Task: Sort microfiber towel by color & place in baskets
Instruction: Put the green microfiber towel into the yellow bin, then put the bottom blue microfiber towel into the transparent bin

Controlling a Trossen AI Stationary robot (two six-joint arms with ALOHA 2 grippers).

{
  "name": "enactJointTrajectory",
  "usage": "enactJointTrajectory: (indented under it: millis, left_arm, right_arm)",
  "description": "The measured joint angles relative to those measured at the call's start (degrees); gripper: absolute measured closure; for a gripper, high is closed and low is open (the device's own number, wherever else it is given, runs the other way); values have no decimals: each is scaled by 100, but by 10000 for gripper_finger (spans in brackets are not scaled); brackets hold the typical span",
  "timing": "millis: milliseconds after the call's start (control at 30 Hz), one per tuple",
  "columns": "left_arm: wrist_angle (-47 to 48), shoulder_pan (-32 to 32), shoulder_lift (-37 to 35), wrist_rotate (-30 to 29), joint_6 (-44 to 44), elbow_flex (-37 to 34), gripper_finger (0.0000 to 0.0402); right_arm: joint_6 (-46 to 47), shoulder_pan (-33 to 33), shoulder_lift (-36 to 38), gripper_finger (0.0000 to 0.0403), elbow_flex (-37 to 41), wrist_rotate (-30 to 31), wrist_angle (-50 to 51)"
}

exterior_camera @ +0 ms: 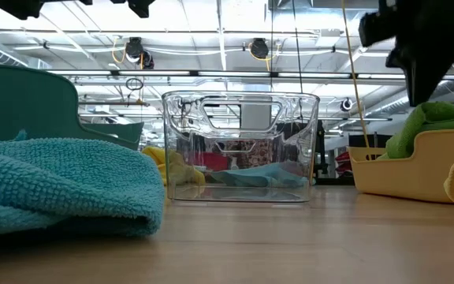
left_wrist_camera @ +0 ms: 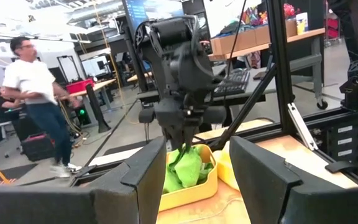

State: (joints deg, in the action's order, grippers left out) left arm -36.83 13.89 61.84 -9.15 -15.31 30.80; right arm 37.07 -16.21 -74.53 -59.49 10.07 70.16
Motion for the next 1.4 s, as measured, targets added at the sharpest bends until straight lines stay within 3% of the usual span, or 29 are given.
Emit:
enactJointTrajectory:
  millis: [100,300,467,600,767,933,1067,1267,1400]
  left_arm:
    - [12,0,0,0,0,0,217]
    - [12,0,0,0,-2,-1,217]
    - [9,0,0,0,-4,0,217]
    - [11,0,0,0,-2,0,217]
    - [25,0,0,3,2,0,217]
    - [256,2,0,289,34,0,217]
    - [504,19,0,371,641,0,217]
    - [1245,584,0,827,1491,0,217]
    - [1457,1240,107,729,2074,7,217]
  right_arm:
    - [97,-3,-53,393,368,-89,-284]
    - [520,-2,-60,368,1174,-149,-799]
    - [519,-2,-60,383,1710,-160,-1571]
    - [470,-2,-60,400,1743,-405,-1732]
    - [596,-2,-47,399,1260,-411,-1243]
    - [869,-83,-29,392,559,371,-497]
    - [881,-226,-29,370,88,831,-225]
    - [757,-691,-25,341,-218,2051,-775]
    - [440,-1008,-31,337,-216,2606,-1252]
